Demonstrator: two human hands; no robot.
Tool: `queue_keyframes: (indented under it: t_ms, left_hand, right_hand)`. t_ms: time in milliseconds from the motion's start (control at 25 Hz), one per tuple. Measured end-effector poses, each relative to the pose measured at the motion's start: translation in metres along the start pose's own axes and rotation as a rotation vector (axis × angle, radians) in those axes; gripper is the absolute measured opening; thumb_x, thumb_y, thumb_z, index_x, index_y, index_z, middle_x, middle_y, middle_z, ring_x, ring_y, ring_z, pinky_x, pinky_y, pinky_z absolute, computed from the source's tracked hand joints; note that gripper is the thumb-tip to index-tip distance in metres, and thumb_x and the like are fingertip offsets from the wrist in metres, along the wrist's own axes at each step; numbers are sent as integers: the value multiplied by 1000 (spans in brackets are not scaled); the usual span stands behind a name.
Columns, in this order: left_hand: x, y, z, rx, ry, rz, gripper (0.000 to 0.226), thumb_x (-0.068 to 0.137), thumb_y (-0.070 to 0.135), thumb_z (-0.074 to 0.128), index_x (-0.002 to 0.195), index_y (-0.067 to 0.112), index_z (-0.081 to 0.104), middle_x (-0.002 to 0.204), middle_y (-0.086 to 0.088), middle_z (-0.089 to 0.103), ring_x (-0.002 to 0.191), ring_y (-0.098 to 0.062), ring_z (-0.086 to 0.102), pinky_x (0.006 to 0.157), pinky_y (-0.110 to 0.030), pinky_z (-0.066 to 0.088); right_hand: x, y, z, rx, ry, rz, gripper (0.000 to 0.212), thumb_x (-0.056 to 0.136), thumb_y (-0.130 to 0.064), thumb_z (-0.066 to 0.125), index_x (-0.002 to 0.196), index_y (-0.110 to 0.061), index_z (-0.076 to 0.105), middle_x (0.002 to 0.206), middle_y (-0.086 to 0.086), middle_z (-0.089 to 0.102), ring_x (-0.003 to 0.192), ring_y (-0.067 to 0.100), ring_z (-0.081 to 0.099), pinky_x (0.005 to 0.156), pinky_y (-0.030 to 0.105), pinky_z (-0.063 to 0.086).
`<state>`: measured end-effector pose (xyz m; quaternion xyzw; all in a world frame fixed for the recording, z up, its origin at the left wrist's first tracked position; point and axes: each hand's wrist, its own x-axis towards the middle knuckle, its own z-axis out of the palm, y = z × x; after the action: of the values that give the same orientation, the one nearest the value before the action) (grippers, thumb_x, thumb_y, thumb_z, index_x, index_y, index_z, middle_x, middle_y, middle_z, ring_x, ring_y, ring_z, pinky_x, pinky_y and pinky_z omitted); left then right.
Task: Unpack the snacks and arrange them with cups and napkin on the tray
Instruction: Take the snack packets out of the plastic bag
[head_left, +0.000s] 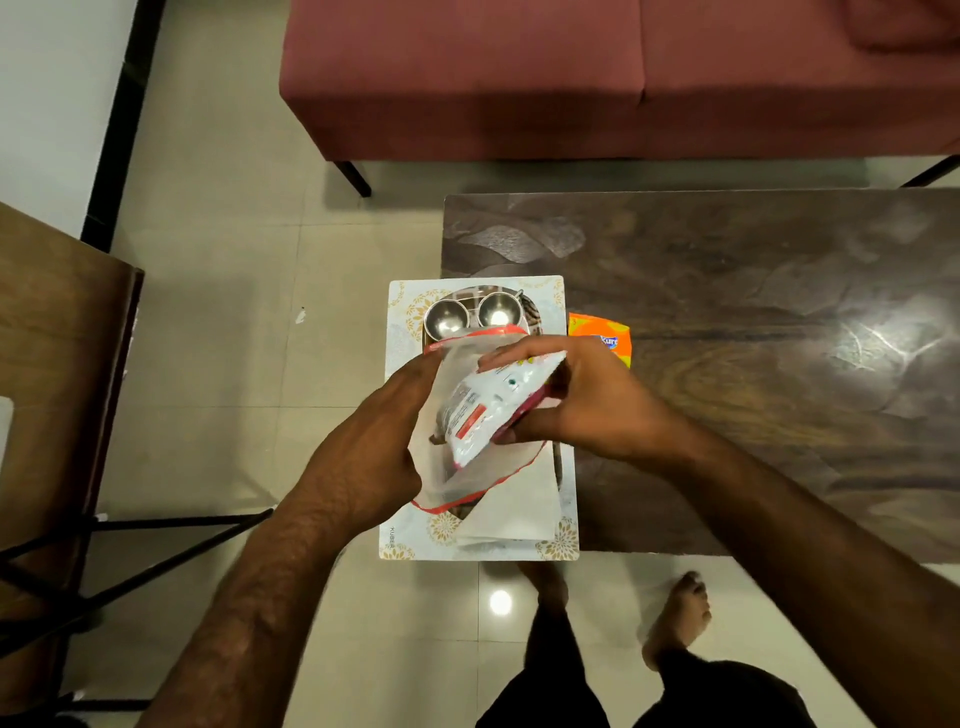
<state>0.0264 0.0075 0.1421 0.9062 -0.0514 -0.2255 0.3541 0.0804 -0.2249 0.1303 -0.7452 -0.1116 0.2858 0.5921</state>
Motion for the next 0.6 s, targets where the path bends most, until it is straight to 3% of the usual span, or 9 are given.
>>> queue_keyframes:
  t_ms: [80,160,240,320,480,600]
  left_hand:
    - [1,3,-1,-15,1,-14,86,81,42,67,151,52,20,153,37,29,136,4,41,101,-35,52]
    - [2,10,-1,-8,-10,-8,82,74,46,51,144,66,14,141,54,21,126,18,36,92,-21,48]
    - [4,11,-1,-6,-19,-16,88,71,31,48,141,70,11,134,62,16,125,21,37,89,-13,42]
    - [7,7,0,32,-10,-45,101,71,3,47,145,64,14,133,60,16,131,10,40,88,-10,39]
    - [9,5,-2,57,7,-69,102,75,-4,48,139,68,16,136,40,32,113,24,35,79,9,31]
    - [12,1,0,43,21,-65,92,78,-2,50,151,48,25,139,28,37,110,17,38,77,9,33]
  right_hand:
    - [-10,2,-21,347,19,-30,51,72,8,84,120,6,70,117,18,76,109,31,74,93,38,60]
    - [-15,8,-38,603,97,-32,46,79,5,74,123,12,65,119,30,71,112,43,70,98,50,57]
    - [-16,20,-55,783,273,31,38,84,-9,72,121,0,70,112,20,77,106,35,74,93,49,59]
    - [-16,40,-72,894,434,142,40,84,-25,73,122,-13,70,107,7,80,100,25,78,80,44,62]
    - [-17,106,-84,763,510,406,44,90,-32,73,129,-12,68,118,16,77,96,30,79,69,44,64]
    - [-19,159,-74,650,427,617,37,94,-27,72,128,-13,69,118,17,77,91,27,80,69,39,65]
